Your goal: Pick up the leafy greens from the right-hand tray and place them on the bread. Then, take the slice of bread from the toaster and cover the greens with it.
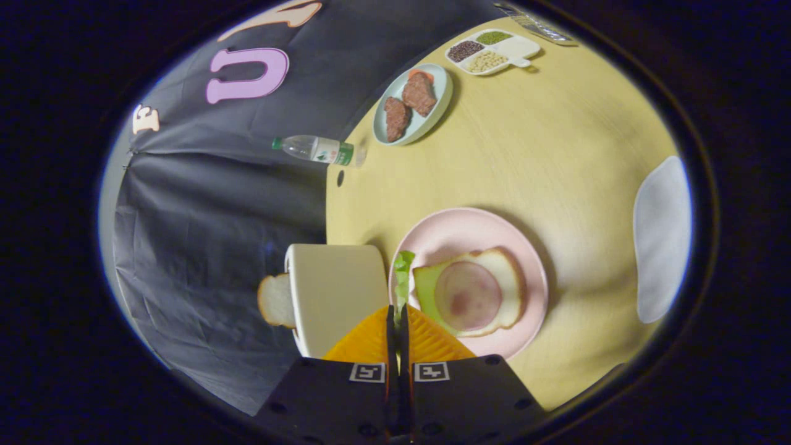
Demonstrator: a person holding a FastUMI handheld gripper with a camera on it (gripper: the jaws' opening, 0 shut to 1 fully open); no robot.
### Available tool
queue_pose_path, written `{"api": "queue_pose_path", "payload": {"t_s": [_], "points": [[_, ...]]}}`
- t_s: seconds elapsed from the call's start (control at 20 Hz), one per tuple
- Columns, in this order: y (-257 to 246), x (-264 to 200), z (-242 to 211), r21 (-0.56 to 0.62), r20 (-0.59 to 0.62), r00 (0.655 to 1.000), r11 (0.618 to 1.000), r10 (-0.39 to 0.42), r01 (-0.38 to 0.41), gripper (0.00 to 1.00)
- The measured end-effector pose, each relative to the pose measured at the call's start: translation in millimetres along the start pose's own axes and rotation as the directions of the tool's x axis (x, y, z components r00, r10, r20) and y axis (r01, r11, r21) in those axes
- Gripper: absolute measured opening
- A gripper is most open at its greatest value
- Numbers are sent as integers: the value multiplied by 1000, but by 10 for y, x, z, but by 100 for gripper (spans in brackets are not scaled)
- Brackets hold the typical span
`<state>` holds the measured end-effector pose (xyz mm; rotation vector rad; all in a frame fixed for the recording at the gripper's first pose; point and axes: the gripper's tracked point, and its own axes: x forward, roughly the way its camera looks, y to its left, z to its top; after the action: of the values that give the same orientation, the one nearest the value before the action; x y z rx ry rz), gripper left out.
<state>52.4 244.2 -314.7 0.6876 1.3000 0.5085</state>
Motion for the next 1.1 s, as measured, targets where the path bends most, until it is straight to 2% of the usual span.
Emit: {"api": "queue_pose_path", "payload": {"t_s": [0.35,0.7,0.75,0.9,0.95,1.0,1.1], "points": [[-469,43,52,-72,11,983,981,-182,183,3],[-671,83,59,-96,23,964,959,-266,267,4],[-673,73,56,-101,21,961,956,-274,275,10],[-696,66,52,-132,31,954,945,-298,299,11],[-701,51,61,-156,39,951,938,-306,309,23],[-722,20,88,-175,51,944,928,-326,330,23],[-669,-63,150,-198,82,939,918,-334,344,42]]}}
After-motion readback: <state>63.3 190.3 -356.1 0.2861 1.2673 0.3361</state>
